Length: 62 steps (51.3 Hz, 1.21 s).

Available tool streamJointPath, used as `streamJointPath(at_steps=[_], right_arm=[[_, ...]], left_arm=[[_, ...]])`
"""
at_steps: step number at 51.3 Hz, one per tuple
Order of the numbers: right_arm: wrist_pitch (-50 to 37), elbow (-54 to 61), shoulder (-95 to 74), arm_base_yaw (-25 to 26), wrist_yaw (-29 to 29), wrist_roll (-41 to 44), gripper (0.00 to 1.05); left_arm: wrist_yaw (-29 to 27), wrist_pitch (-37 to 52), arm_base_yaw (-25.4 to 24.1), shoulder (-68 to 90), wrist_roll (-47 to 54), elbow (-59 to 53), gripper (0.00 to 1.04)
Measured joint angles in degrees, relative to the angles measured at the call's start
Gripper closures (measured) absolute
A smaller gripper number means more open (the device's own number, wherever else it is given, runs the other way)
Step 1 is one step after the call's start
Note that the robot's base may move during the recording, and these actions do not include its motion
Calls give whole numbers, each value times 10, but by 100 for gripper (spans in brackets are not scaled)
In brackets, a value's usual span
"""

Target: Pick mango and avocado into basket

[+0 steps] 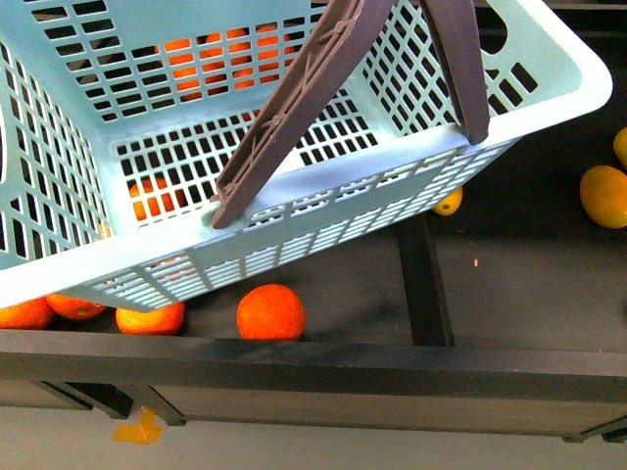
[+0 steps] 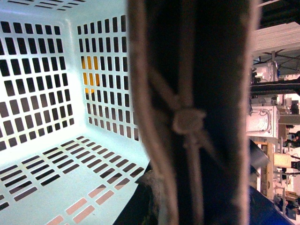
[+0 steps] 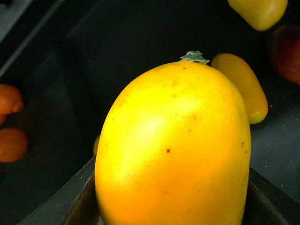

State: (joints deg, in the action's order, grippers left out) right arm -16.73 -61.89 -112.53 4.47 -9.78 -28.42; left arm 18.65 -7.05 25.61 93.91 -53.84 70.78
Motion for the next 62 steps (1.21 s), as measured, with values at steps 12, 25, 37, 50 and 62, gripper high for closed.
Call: streamJointPath(at_steps=[12,25,37,50,62], right_arm=[[-1,71,150,-35,-20,11,41],[-24,74,235,-120,3,33,41],[-29,30,186,-231,54,92,41],[-25,-25,141,-293,67,132,41],[-22,-30,119,-324,68,149,32]], left_arm=[[0,0,0,0,0,0,101],[0,0,0,0,0,0,101],[0,0,0,0,0,0,101],[0,0,0,0,0,0,101],[0,0,0,0,0,0,101]])
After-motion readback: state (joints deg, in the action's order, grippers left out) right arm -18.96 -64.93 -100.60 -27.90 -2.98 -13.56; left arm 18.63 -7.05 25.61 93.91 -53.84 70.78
